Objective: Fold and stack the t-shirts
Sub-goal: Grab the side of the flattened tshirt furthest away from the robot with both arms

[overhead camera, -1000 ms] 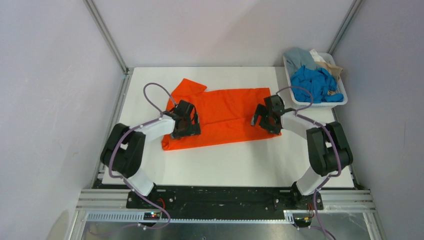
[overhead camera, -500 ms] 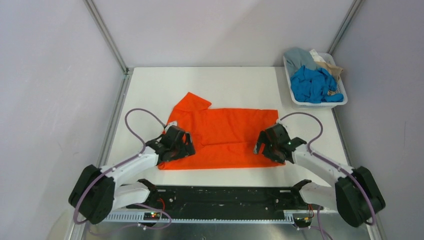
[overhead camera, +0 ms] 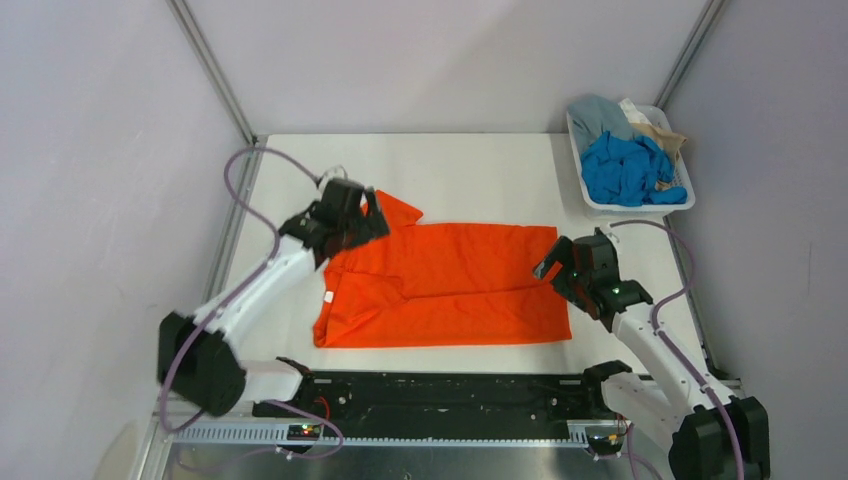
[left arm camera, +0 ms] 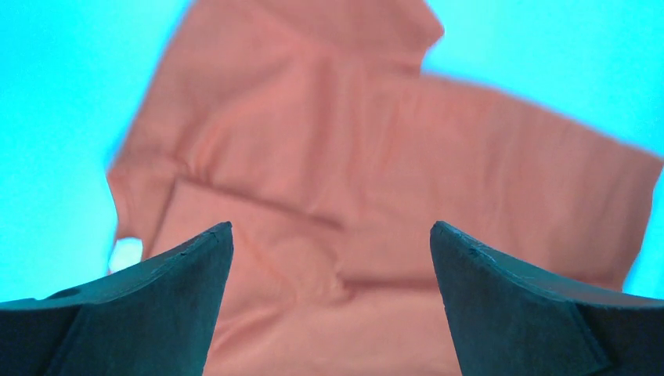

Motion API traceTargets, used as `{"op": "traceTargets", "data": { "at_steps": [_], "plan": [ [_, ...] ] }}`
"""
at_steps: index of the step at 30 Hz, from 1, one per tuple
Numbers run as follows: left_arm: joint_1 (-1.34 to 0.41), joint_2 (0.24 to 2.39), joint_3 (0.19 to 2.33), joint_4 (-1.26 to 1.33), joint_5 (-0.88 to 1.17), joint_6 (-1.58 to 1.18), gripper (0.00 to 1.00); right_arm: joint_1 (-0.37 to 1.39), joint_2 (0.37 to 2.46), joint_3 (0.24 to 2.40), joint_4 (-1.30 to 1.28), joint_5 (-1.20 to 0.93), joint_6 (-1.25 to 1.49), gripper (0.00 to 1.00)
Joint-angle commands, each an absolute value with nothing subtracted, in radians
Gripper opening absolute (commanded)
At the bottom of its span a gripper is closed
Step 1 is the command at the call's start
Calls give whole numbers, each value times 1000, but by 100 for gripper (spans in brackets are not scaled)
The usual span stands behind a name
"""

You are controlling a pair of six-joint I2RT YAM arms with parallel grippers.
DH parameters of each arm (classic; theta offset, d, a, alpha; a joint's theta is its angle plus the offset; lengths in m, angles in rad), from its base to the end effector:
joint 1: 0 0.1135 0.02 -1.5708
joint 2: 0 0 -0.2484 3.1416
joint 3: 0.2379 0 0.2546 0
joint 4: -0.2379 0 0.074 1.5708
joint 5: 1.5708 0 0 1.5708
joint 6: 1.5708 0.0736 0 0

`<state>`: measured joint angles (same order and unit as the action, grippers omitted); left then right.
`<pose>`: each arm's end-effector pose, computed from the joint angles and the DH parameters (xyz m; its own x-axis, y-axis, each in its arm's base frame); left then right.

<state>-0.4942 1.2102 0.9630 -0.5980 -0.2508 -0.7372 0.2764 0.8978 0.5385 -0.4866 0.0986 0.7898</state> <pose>0.2581 -0.1183 0.2349 -0.6990 -0.3631 -0.6161 -0.2099 0.9277 -0.3086 0.2093 0.0518 0.1667 -0.6552 0.5488 -0.5191 0.3645 0.8316 0.4190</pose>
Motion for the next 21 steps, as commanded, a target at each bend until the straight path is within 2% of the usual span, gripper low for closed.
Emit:
{"op": "traceTargets", "data": {
  "at_steps": [1, 6, 12, 17, 21],
  "plan": [
    [-381, 1456, 1222, -581, -282, -575, 100, 251, 938, 619, -374, 111, 710, 99],
    [-291, 1818, 1539, -581, -163, -453, 100, 246, 981, 622, -355, 124, 697, 100],
    [-213, 2080, 1842, -590, -15, -396, 100, 243, 1019, 621, -357, 128, 691, 99],
    [-210, 2227, 1960, -593, -34, -388, 100, 242, 1047, 620, -340, 78, 693, 99],
    [-189, 2301, 1988, -603, 84, -426, 100, 242, 1040, 621, -340, 65, 694, 100]
  ]
}}
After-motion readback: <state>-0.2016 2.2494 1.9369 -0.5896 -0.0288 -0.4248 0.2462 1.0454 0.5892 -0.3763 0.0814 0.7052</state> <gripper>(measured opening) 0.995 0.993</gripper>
